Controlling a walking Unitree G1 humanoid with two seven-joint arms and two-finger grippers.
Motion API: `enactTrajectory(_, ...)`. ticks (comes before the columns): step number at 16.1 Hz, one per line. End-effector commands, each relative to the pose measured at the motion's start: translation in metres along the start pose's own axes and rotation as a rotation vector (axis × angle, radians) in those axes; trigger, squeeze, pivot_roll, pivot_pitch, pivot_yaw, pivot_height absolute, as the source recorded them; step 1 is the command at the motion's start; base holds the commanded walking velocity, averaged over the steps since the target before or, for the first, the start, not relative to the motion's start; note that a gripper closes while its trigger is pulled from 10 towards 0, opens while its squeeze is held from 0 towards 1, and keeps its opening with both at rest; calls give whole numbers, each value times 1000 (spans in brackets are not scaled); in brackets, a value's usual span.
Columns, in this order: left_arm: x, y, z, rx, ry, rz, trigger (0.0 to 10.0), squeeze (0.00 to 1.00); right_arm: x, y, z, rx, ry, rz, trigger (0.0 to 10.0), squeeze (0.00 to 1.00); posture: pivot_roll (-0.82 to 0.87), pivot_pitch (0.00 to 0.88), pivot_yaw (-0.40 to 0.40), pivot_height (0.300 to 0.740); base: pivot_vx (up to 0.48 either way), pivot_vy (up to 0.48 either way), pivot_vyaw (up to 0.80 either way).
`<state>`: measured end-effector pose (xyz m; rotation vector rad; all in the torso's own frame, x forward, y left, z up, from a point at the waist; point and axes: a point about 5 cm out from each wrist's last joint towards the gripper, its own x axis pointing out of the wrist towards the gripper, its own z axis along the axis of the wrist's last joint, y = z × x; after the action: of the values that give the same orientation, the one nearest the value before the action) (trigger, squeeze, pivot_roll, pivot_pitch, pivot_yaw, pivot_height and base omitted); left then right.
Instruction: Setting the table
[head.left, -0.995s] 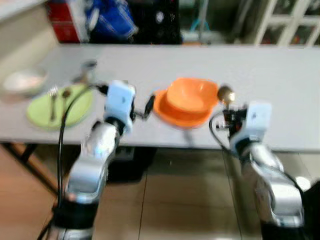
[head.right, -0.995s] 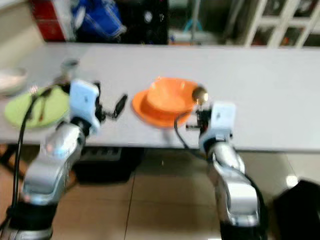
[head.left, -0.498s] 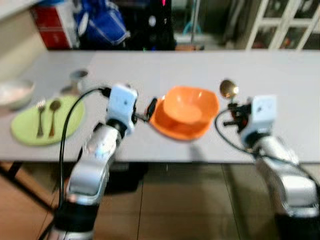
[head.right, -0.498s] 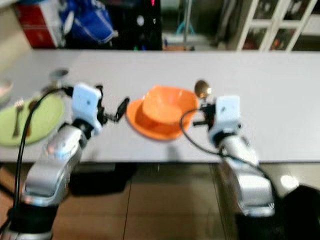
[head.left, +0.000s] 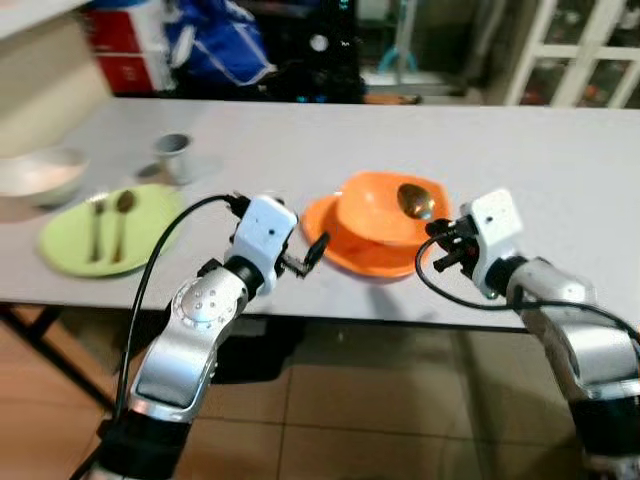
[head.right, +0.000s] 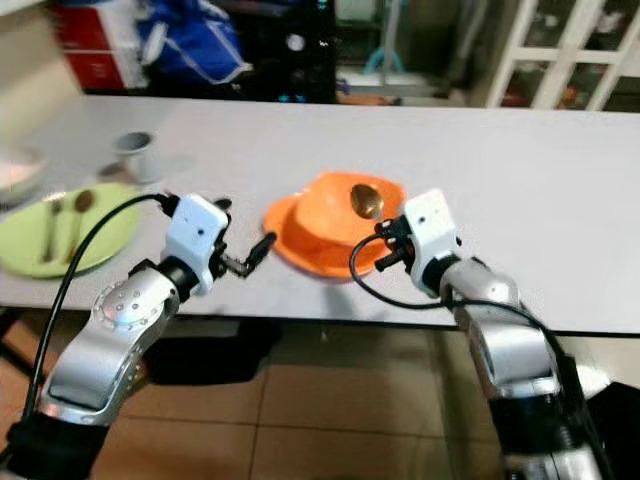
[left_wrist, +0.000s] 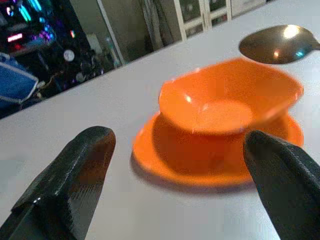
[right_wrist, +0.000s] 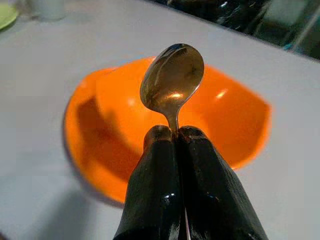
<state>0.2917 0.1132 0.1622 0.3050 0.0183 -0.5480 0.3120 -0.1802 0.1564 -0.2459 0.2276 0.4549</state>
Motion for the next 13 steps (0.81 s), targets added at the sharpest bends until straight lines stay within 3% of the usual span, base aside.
enactTrajectory(1, 0, -6, 3, 15, 3, -47, 10000, 0, 5, -4, 1, -17, 25, 21, 10000, 0, -59, 0, 38, 740, 0, 0, 0)
enactTrajectory(3, -1, -10, 0, 21, 25, -75, 10000, 0, 21, -10, -1, -19, 86, 30, 10000, 0, -54, 0, 39, 740, 0, 0, 0)
enactTrajectory(7, -3, -9, -1, 29, 36, -86, 10000, 0, 49, -20, 2, 82, 139, -3, 10000, 0, -46, 0, 43, 740, 0, 0, 0)
enactTrajectory(13, -5, -15, -3, 27, 59, -138, 10000, 0, 71, -28, 10, 126, 189, -36, 10000, 0, -44, 0, 50, 740, 0, 0, 0)
